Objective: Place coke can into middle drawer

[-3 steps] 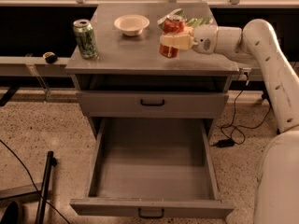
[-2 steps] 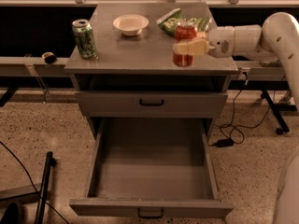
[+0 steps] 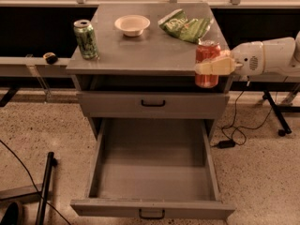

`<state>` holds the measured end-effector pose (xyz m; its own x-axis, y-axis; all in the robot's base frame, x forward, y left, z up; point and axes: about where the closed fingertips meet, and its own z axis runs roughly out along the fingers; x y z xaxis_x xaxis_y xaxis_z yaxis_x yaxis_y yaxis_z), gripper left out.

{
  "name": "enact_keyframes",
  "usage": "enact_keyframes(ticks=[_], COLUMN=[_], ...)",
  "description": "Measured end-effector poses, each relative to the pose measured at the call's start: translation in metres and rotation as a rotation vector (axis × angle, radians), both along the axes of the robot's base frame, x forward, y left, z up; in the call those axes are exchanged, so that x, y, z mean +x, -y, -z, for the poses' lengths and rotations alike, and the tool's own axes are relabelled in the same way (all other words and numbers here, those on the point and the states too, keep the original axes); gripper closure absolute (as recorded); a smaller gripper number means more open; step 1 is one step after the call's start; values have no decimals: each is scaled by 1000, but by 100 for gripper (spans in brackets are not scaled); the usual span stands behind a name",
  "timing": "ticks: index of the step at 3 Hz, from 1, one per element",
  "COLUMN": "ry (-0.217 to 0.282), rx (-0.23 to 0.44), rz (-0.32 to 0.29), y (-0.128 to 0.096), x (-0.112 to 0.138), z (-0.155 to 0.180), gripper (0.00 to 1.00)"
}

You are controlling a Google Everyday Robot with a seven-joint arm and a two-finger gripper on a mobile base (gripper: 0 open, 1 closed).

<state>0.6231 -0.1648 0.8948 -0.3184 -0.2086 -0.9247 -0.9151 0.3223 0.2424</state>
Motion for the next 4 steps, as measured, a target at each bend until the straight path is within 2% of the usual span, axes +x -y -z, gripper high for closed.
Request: enact_keyframes(ticks=[1, 2, 3, 4], ry=[4, 94, 198, 266], rx=[1, -4, -28, -51], rz=[-1, 41, 123, 118], y=[-1, 2, 26, 28], x=[1, 0, -13, -12], z=[-1, 38, 104, 104], gripper=[100, 100, 100, 100])
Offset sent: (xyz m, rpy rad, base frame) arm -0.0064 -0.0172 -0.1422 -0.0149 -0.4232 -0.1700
